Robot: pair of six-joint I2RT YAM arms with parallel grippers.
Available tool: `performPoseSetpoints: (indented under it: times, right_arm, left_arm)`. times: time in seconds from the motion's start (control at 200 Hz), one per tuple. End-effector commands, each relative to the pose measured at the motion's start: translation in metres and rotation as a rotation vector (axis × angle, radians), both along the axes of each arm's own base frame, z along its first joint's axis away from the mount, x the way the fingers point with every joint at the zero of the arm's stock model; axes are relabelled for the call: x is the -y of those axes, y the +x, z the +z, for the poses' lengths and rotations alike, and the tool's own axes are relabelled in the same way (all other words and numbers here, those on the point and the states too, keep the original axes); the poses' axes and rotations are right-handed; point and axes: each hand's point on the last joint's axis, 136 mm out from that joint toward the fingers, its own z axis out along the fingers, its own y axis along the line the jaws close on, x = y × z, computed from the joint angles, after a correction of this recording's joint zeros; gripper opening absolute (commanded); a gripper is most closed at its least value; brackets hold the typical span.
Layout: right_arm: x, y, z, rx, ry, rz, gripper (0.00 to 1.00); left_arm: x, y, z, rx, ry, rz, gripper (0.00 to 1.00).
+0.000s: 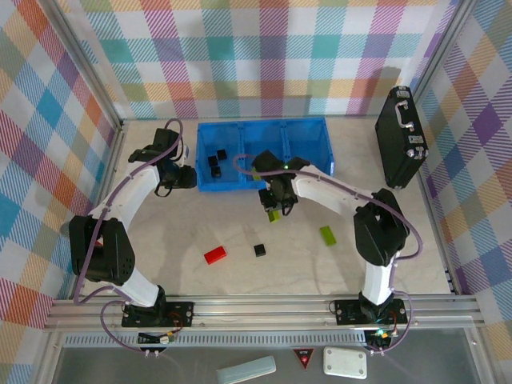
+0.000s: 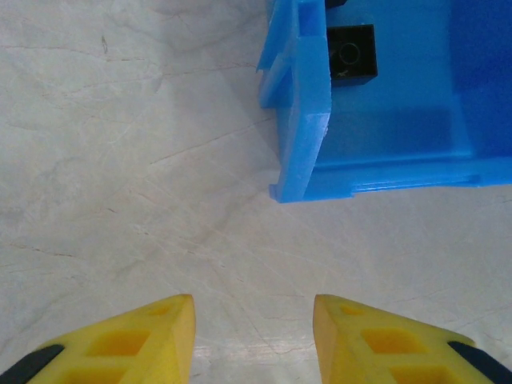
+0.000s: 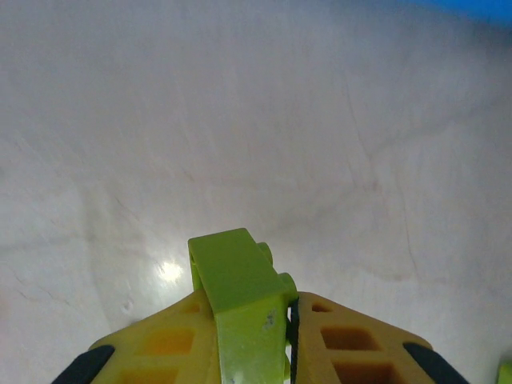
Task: Sort the legos into containers by color
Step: Pick up the lego from the bottom-center of the table, then place the lego in the container.
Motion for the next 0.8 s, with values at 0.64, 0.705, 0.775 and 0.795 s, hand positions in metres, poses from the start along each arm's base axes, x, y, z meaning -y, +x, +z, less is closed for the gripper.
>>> performPoseSetpoints:
  times: [0.64, 0.705, 0.775, 0.795]
  right_arm:
    - [-0.016, 0.155, 0.029, 0.168, 0.050, -0.039, 0.24]
    - [-0.019, 0.164, 0.024, 0.182, 0.048, -0.041, 0.24]
    - [-0.022, 0.173, 0.021, 0.197, 0.047, -0.044, 0.24]
    - [-0.022, 0.175, 0.021, 0.203, 0.046, -0.045, 0.24]
  left_arm:
    - [-0.002, -0.003, -0.001, -0.020, -0.015, -0.008, 0.43]
    - [-0.003, -0.003, 0.000, -0.018, -0.015, -0.004, 0.43]
    - [-0.002, -0.003, -0.001, -0.021, -0.014, -0.006, 0.43]
    - [-0.002, -0.003, -0.001, -0.022, -0.014, -0.006, 0.43]
